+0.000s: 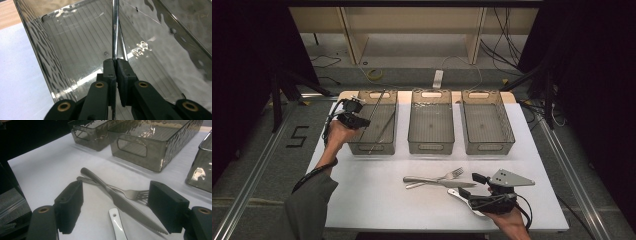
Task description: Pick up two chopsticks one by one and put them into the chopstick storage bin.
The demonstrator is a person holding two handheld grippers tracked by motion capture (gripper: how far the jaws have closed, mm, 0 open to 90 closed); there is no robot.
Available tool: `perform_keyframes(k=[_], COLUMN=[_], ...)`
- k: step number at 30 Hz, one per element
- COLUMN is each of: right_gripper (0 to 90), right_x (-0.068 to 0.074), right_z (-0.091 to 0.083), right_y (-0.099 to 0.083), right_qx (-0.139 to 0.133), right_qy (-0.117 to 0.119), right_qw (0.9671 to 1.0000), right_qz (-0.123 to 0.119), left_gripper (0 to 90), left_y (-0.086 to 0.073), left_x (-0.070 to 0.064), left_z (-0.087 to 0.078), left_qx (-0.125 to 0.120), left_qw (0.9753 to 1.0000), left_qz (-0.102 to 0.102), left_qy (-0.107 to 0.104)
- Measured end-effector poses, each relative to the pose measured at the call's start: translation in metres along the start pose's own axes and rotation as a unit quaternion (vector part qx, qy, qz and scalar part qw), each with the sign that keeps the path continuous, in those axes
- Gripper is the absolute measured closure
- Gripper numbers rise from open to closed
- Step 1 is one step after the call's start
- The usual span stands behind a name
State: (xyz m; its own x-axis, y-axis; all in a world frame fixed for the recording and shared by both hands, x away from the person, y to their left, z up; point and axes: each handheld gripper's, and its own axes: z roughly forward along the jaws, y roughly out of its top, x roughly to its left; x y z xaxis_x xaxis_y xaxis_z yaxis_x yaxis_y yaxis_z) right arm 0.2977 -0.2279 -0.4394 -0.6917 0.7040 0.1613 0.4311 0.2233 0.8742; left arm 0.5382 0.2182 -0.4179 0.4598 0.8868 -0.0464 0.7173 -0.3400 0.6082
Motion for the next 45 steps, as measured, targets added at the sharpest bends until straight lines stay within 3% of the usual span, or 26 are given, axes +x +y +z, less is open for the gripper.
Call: perform_keyframes(k=[8,15,21,27,30,32,36,40,43,45], right_gripper=[29.6,29.6,29.6,29.6,29.6,29.6,29.9,30.1,31.1,32.1], right_x=[0.000,0.000,0.000,0.001,0.002,0.002,0.002,0.004,0.004,0.003], right_z=[0.000,0.000,0.000,0.001,0.001,0.000,0.003,0.007,0.009,0.010], right_y=[0.000,0.000,0.000,0.001,0.002,0.002,0.002,0.001,0.001,0.001], right_qx=[0.001,0.001,0.003,0.008,0.016,0.021,0.038,0.060,0.070,0.078], right_qy=[-0.001,0.000,-0.002,-0.007,-0.012,-0.014,-0.013,-0.013,-0.014,-0.011], right_qw=[1.0000,1.0000,1.0000,0.9999,0.9997,0.9994,0.9988,0.9975,0.9968,0.9961], right_qz=[0.000,0.000,-0.002,-0.009,-0.017,-0.022,-0.026,-0.035,-0.036,-0.038], left_gripper=[83.8,55.6,43.7,34.9,31.6,29.9,27.0,25.6,24.7,24.1], left_y=[-0.002,0.000,-0.008,-0.025,-0.029,-0.032,-0.038,-0.044,-0.053,-0.059], left_x=[0.000,-0.001,-0.006,-0.014,-0.020,-0.026,-0.032,-0.041,-0.051,-0.058], left_z=[0.004,-0.010,-0.033,-0.048,-0.055,-0.059,-0.067,-0.073,-0.072,-0.070], left_qx=[0.007,-0.026,-0.055,-0.068,-0.069,-0.064,-0.070,-0.085,-0.104,-0.100], left_qw=[1.0000,0.9993,0.9971,0.9950,0.9954,0.9956,0.9959,0.9935,0.9888,0.9892], left_qz=[-0.005,-0.025,-0.034,-0.037,-0.032,-0.016,0.000,0.005,0.000,0.013], left_qy=[-0.002,-0.007,-0.040,-0.062,-0.059,-0.067,-0.057,-0.076,-0.107,-0.106])
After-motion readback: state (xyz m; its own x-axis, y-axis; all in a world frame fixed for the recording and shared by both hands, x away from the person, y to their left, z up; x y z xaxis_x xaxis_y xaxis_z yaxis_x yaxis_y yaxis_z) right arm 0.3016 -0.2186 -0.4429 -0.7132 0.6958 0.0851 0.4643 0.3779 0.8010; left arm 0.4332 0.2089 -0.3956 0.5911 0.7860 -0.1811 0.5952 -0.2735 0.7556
